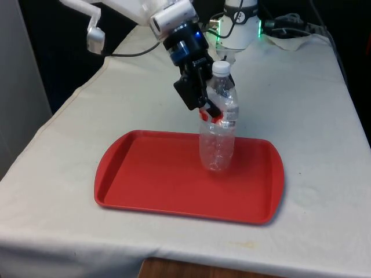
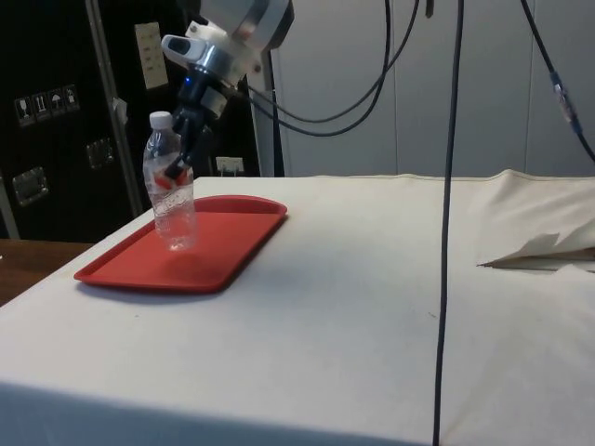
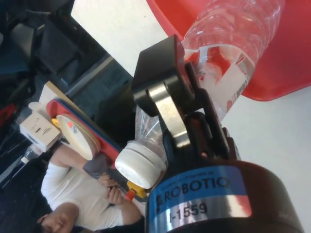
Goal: Place the bottle upright on the tray.
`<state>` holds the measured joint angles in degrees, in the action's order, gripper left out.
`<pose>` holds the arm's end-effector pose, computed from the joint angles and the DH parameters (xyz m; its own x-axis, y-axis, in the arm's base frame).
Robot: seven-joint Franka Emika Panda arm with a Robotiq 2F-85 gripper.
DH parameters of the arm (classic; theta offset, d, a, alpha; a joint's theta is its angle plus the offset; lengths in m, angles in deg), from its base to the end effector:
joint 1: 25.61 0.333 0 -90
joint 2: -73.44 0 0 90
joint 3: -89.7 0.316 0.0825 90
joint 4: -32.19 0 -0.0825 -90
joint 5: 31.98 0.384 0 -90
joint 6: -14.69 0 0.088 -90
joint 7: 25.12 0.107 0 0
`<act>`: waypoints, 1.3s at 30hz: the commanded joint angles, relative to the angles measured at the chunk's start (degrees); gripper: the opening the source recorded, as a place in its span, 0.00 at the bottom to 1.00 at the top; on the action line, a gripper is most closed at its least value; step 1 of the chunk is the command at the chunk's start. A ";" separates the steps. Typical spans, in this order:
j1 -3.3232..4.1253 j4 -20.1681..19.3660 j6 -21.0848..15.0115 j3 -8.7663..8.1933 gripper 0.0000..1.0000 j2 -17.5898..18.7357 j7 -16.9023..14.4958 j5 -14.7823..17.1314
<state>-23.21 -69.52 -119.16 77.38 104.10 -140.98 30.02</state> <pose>0.6628 -0.0882 0.2722 0.3074 0.7243 0.6171 0.8778 -0.4663 0.1101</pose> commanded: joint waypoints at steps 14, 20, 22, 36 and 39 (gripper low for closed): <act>-0.23 0.23 3.61 -1.38 0.00 0.34 -1.03 2.29; -0.29 0.23 4.18 -1.55 0.00 0.46 -1.09 2.41; -0.29 0.23 4.35 -1.55 0.00 0.52 -1.15 2.41; -0.34 0.46 6.30 -2.41 0.00 1.38 -0.97 2.69; -0.17 0.17 6.65 -2.64 0.00 1.26 -0.86 2.52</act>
<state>-23.38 -69.34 -112.51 74.75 105.36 -141.84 32.54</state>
